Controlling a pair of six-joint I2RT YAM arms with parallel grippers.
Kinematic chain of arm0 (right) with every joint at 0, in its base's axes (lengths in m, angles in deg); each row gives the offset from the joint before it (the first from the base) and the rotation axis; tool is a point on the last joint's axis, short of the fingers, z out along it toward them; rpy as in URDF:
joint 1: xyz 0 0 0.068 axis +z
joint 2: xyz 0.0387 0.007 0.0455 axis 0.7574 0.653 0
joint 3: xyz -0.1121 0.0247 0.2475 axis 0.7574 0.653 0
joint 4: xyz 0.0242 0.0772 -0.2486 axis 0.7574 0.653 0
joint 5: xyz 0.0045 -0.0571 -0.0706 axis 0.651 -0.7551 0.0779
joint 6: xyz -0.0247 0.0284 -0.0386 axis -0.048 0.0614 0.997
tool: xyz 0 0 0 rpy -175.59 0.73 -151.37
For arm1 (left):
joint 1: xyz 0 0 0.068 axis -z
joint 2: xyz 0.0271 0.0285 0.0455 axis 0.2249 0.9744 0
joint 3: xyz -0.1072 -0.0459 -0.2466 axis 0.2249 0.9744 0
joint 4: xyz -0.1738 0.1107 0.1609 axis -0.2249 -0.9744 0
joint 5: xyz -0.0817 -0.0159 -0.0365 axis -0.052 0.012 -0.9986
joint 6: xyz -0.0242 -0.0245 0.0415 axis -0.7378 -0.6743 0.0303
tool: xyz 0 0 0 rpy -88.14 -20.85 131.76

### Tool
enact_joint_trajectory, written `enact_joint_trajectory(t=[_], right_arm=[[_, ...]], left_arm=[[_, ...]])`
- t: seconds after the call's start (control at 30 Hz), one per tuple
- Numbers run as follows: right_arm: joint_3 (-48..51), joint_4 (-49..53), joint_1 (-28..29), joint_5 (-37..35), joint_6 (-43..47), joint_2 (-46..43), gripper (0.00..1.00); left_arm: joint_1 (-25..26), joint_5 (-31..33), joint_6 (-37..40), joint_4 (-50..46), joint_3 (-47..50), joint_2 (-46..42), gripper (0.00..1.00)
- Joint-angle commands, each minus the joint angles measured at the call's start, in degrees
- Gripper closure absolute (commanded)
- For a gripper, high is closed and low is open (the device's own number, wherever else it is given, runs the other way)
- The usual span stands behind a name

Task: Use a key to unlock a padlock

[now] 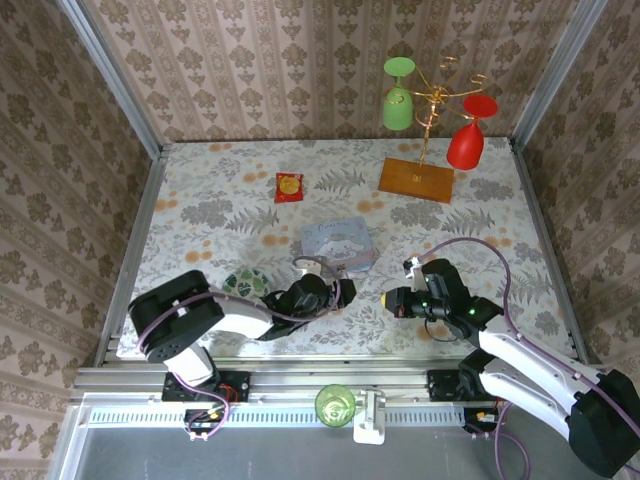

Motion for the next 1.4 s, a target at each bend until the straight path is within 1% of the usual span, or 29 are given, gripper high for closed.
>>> enact_joint_trajectory(t=[0.0, 0.07, 0.1, 0.2, 0.3, 0.4, 0.47, 0.57, 0.63, 0.73, 0.8, 0.9, 1.03, 1.1, 1.13, 1.2, 1.37], right_arm=[[0.98, 1.22, -0.36, -0.46, 1.38, -1.16, 1.0], [0.75, 2.25, -0.33, -0.32, 2.39, -1.64, 1.0], [0.54, 2.9, -0.37, -0.46, 2.77, -1.85, 1.0], [0.29, 3.23, -0.47, -0.2, 3.33, -2.03, 1.0], [0.11, 3.46, -0.53, 0.06, 3.59, -1.58, 1.0], [0.45, 2.87, -0.56, -0.14, 3.38, -1.52, 1.0], [0.63, 2.51, -0.55, -0.19, 3.24, -1.35, 1.0], [0.49, 2.18, -0.64, -0.13, 2.81, -0.55, 1.0], [0.62, 1.51, -0.64, 0.07, 2.52, -0.03, 1.0], [1.18, 0.17, -0.64, -0.24, 1.75, 0.49, 1.0], [1.55, -0.95, -0.59, -0.23, 1.08, 0.64, 1.0], [1.53, -1.45, -0.64, -0.1, 0.61, 0.77, 1.0], [1.4, -1.51, -0.55, 0.41, 0.23, 2.1, 1.0], [1.67, -2.27, -0.55, 0.83, 0.09, 3.23, 1.0], [1.87, -2.94, -0.58, 0.82, 0.0, 3.98, 1.0], [2.12, -4.38, -0.51, 0.84, -0.25, 5.5, 1.0], [1.29, -5.47, -0.56, 0.7, -0.1, 8.91, 1.0]], left_arm=[[-0.51, -1.08, -2.71, 7.73, -1.08, 5.32, 0.3], [-0.34, -0.86, -3.39, 11.25, -1.03, 7.54, 0.34], [-0.21, -1.12, -2.94, 11.22, -1.64, 8.0, 0.36], [0.75, -1.22, -2.21, 7.23, -4.26, 8.9, 0.36], [1.65, 1.75, -5.12, 6.46, -3.81, 10.12, 0.39], [2.78, 4.16, -7.61, 7.1, -3.56, 11.85, 0.46], [3.51, 5.17, -8.34, 6.68, -4.21, 12.63, 0.53], [4.06, 6.62, -8.63, 6.48, -4.51, 13.47, 0.57], [4.18, 7.17, -8.84, 6.42, -4.37, 13.87, 0.63], [5.08, 9.5, -9.23, 5.54, -4.0, 13.96, 0.63], [5.55, 10.75, -8.92, 5.07, -4.23, 13.99, 0.65], [5.12, 9.05, -7.44, 4.89, -5.57, 14.85, 0.65], [4.61, 8.14, -6.5, 4.3, -6.48, 15.36, 0.72], [3.94, 7.08, -5.84, 4.18, -6.4, 15.15, 0.73], [3.56, 6.65, -5.45, 3.21, -6.68, 15.07, 0.72], [3.52, 6.2, -5.23, -0.82, -7.97, 14.97, 0.66], [3.44, 6.03, -7.63, 2.15, -7.39, 17.56, 0.69]])
